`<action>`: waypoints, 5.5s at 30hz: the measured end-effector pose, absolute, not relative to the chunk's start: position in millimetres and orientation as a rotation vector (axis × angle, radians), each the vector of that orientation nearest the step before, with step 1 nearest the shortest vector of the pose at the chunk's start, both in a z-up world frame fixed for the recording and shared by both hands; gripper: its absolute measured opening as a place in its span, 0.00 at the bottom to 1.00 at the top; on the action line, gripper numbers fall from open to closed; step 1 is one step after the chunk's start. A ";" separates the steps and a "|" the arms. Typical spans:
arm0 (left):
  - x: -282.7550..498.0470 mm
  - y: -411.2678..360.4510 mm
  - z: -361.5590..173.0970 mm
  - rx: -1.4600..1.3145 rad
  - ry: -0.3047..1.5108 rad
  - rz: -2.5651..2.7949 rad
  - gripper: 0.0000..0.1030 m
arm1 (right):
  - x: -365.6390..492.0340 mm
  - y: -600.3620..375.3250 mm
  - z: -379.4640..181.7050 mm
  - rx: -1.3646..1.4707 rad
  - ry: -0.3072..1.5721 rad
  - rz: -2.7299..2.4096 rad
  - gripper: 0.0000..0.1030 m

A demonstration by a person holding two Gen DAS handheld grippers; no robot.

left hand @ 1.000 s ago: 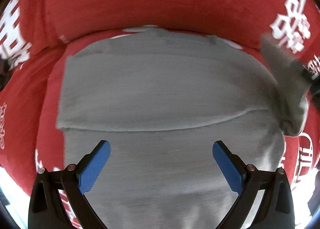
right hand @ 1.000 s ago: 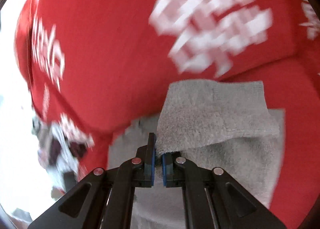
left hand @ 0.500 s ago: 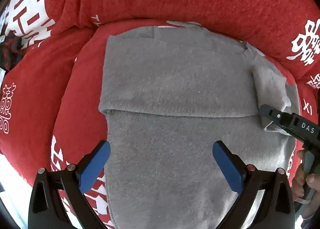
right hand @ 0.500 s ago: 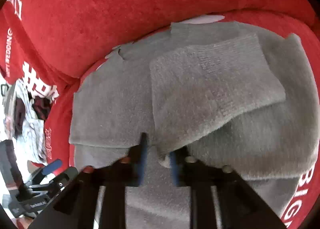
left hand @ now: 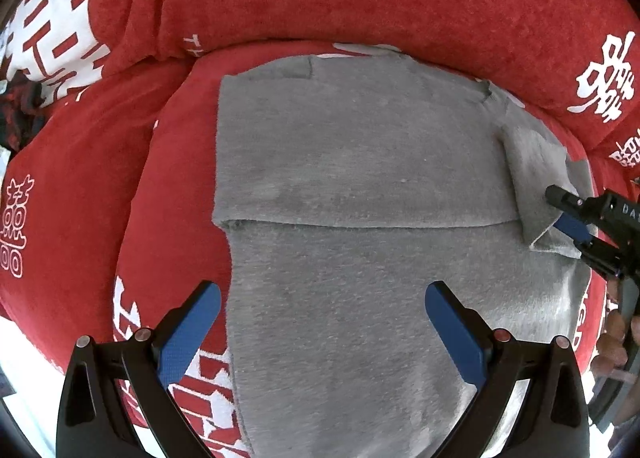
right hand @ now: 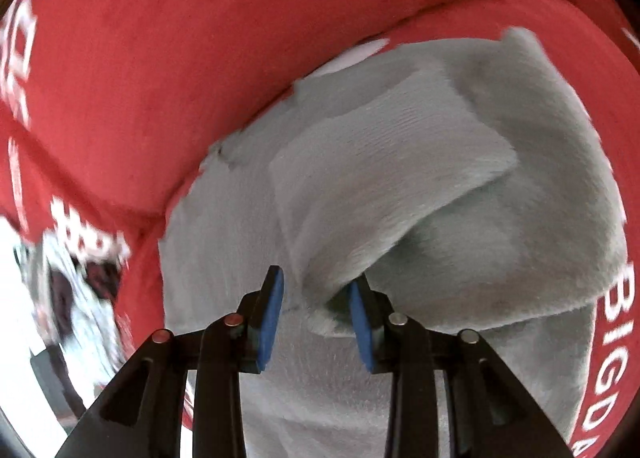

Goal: Fold small clothes
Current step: 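Fold the held sleeve across the sweater body with the right tool, then open the right tool to release the sleeve and lift away, then grasp the folded sleeve cuff with the left tool while the right tool grasps the sweater side edge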

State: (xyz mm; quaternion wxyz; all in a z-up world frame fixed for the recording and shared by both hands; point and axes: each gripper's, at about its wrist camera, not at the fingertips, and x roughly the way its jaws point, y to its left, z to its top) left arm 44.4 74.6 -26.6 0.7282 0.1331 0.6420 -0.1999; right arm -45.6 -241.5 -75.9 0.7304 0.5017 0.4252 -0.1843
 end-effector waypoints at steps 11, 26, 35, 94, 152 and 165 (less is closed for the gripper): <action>50.2 89.6 -24.8 0.285 1.425 -0.422 0.99 | -47.4 -251.4 -84.3 1.229 0.896 -0.458 0.35; 46.7 89.1 -22.5 0.285 1.422 -0.444 0.99 | -52.3 -252.2 -84.6 1.245 0.898 -0.458 0.35; 45.3 90.2 -22.6 0.286 1.424 -0.442 0.99 | -48.0 -252.5 -82.8 1.239 0.894 -0.447 0.35; 48.1 109.8 -25.5 0.289 1.444 -0.421 0.99 | 49.4 -79.8 -43.1 0.193 1.263 -0.022 0.15; 112.8 52.0 -50.7 -0.040 1.493 -0.588 0.14 | -139.9 -318.5 -88.4 1.402 0.784 -0.561 0.09; 117.2 42.1 -51.4 0.072 1.458 -0.617 0.14 | -153.6 -333.9 -95.4 1.302 0.832 -0.545 0.07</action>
